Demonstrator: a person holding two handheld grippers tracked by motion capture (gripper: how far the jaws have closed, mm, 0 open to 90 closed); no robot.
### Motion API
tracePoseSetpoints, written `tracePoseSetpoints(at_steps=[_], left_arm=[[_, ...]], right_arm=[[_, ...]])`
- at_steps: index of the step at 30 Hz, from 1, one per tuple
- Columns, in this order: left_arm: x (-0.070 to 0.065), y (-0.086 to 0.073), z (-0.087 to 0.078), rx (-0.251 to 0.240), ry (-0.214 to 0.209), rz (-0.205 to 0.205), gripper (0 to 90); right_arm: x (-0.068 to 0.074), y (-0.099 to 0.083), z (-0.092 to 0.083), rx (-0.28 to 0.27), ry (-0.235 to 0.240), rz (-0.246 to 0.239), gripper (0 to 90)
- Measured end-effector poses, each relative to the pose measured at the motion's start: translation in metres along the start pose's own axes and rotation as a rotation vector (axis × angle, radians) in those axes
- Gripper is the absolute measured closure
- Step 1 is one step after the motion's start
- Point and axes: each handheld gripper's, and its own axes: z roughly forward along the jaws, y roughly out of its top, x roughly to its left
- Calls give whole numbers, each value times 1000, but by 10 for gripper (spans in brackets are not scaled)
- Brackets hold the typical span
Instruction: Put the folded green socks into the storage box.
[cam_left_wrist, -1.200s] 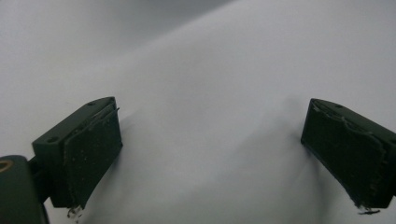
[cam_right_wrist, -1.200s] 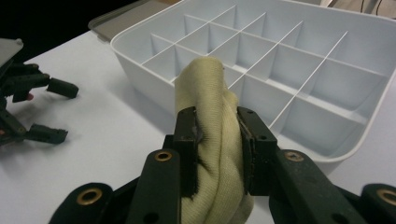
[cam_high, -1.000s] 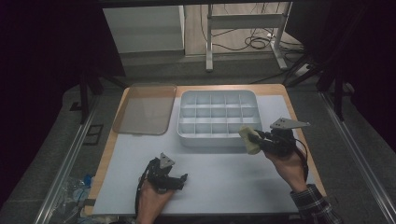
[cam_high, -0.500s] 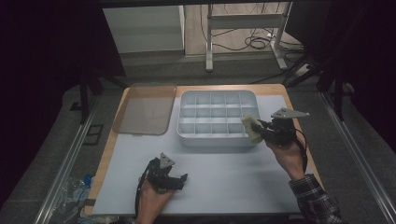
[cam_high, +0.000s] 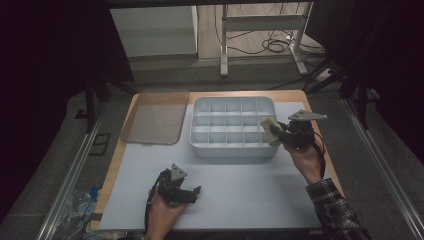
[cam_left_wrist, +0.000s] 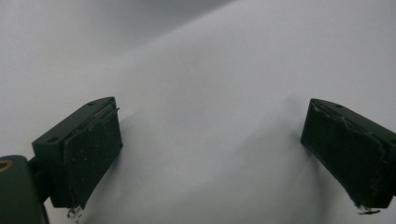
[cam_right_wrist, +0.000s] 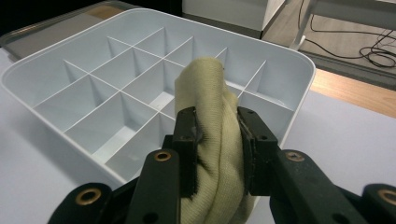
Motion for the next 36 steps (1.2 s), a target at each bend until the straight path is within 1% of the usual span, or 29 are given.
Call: tracePoseSetpoints(at_steps=[7, 20, 26, 31, 36], left_arm=[[0, 0, 0, 0, 0, 0, 47], [0, 0, 0, -1, 1, -1, 47], [0, 0, 0, -2, 0, -1, 47], [0, 0, 0, -2, 0, -1, 47], [0, 0, 0, -2, 0, -1, 47]], right_arm=[[1, -2, 15, -3, -29, -36, 705], [-1, -14, 37, -14, -61, -64, 697], [-3, -20, 44, -22, -67, -59, 690], [-3, -27, 49, -18, -65, -58, 680], [-4, -32, 50, -21, -58, -47, 660]])
